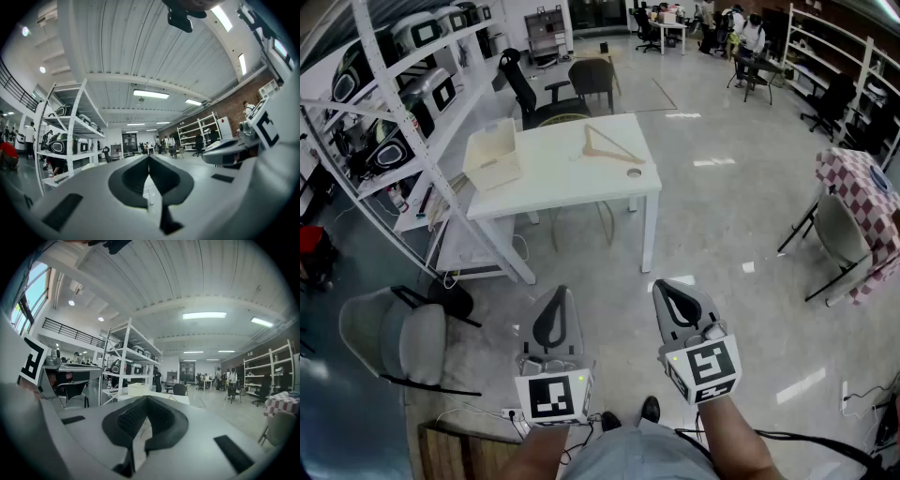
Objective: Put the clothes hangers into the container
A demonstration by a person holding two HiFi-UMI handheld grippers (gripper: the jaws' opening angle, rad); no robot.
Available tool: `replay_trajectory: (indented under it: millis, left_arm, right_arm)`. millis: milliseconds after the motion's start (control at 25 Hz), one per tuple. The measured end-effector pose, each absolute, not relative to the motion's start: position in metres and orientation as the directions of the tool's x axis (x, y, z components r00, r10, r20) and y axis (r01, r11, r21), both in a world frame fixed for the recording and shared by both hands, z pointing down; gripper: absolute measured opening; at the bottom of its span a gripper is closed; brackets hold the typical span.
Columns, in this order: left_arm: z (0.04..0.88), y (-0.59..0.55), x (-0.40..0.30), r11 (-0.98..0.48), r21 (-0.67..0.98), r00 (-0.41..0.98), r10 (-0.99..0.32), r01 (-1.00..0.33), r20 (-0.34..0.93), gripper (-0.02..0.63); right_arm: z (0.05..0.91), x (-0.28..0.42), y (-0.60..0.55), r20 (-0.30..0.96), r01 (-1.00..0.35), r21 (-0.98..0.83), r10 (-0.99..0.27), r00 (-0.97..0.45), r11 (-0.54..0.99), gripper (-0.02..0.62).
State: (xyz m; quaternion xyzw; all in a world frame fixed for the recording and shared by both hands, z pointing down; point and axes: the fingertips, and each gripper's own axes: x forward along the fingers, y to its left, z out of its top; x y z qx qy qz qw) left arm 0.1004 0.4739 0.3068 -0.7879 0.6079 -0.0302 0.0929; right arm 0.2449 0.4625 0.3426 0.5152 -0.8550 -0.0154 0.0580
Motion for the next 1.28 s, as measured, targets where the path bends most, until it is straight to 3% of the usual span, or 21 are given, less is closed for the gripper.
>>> replay_trajectory:
  millis: [840,1280]
  left_arm:
    - [0.33,0.439,0.147,-0.219,-0.198,0.225,-0.974,-0.955,-0.009,0.012]
    - [0.342,0.323,0.121,-0.238,-0.158,0.24,-0.971,-0.958,0.007,0.012]
  right_arm:
    - [0.371,0.283,0.417,0.111,-0.851,0.01,-0.847,-0.52,0.524,0.011]
    - [0.38,0.25,0.307,0.138,-0.849,0.006,-0.841,-0.523,0.528,0.011]
